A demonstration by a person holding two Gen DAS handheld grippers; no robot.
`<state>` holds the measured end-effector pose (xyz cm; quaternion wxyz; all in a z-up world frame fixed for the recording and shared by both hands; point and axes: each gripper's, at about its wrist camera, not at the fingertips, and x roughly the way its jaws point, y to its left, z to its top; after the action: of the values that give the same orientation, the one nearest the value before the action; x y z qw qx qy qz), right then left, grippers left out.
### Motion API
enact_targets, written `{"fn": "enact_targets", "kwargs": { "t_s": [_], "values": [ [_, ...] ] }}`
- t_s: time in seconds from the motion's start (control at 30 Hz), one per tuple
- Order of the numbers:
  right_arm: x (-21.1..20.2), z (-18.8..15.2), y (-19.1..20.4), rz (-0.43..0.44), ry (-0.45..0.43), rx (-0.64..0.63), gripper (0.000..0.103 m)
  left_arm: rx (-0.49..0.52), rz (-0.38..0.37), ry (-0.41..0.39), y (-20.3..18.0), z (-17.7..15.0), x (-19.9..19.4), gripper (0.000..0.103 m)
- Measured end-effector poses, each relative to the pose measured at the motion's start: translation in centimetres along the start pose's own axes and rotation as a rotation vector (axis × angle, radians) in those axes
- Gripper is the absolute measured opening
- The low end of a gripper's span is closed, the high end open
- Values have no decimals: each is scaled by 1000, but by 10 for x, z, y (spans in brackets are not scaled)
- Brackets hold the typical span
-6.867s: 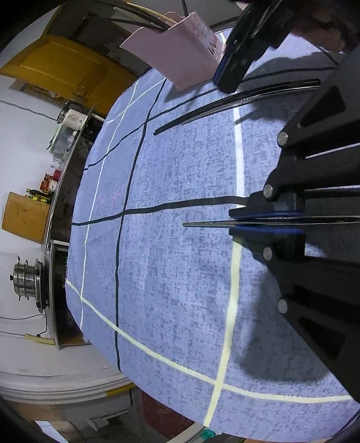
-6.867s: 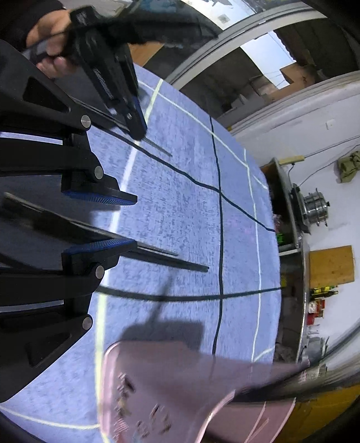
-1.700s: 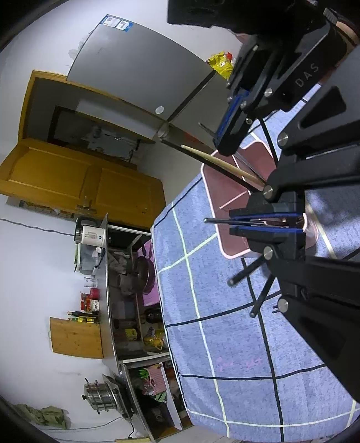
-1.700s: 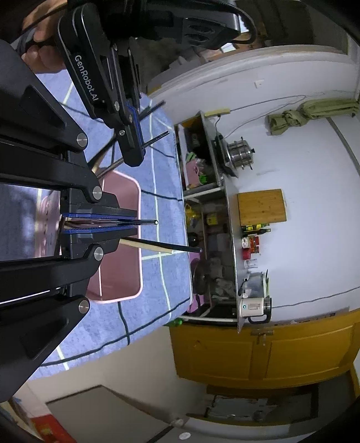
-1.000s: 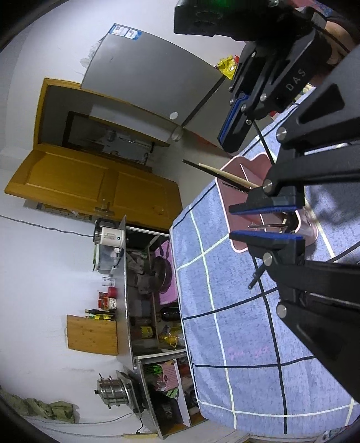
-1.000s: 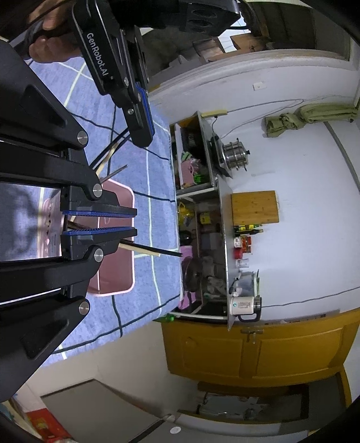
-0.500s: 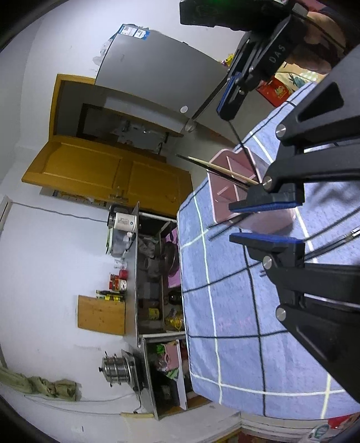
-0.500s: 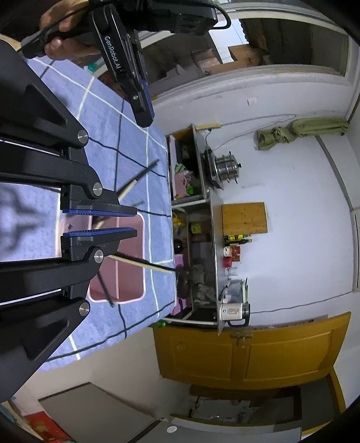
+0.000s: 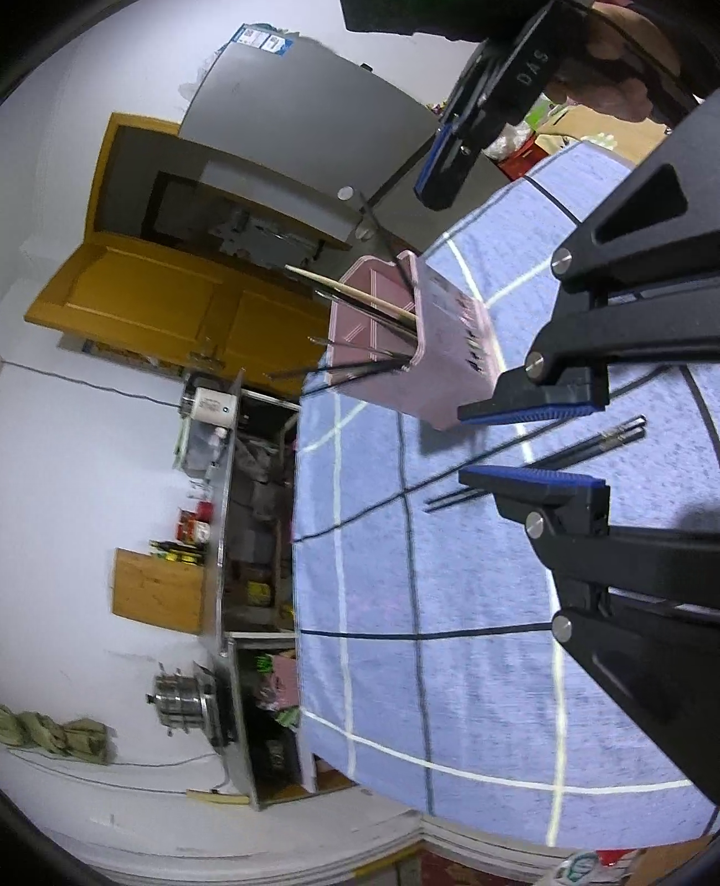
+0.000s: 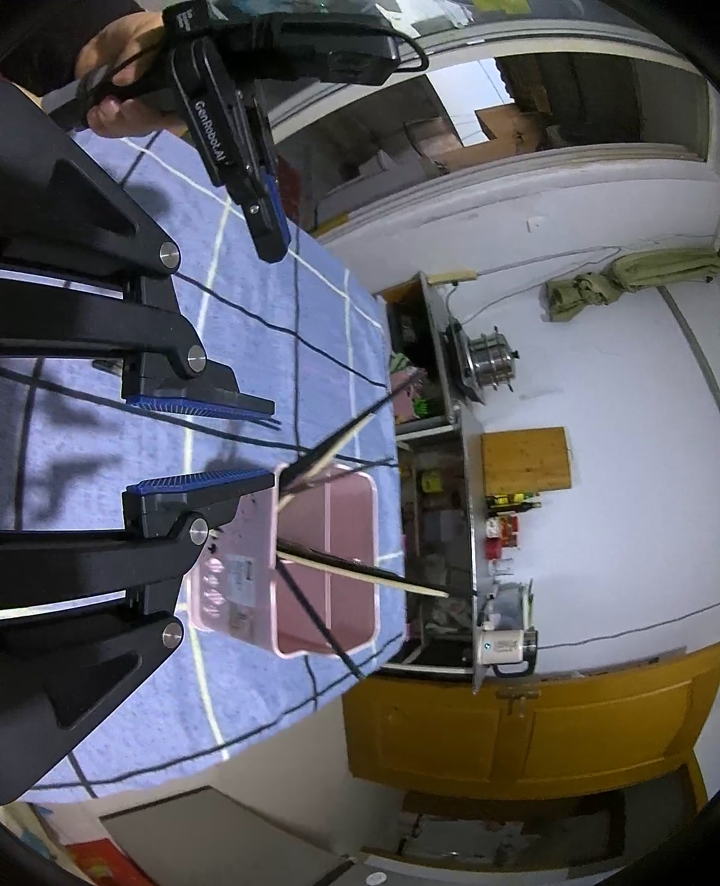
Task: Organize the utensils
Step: 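Move both grippers down to the last black chopsticks on the sheet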
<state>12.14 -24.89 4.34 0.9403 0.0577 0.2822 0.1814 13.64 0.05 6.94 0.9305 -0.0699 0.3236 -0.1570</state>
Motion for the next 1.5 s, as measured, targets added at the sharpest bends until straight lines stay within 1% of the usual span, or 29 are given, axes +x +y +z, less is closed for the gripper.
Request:
{"fn": "enact_targets", "kwargs": {
  "t_s": [0.27,0.47,0.77,1.1,1.43,1.47,1.5],
  "values": [
    [26,-16,8,13,59,-16,18,-38,14,55,14,-22,16,17],
    [42,-28,12,27,93,-16,18,-63,20,82,23,-29,29,19],
    [72,-41,13,43,151,-8,18,-73,22,148,29,-41,64,19],
    [97,-52,4,50,196,15,18,-93,19,211,32,-42,113,19],
    [110,-59,-11,49,220,39,18,-96,66,267,28,-39,157,19],
    [110,-60,-12,49,220,41,18,-99,72,276,28,-41,160,21],
    [110,-60,-12,49,221,42,18,-103,72,264,28,-41,161,27]
  ]
}}
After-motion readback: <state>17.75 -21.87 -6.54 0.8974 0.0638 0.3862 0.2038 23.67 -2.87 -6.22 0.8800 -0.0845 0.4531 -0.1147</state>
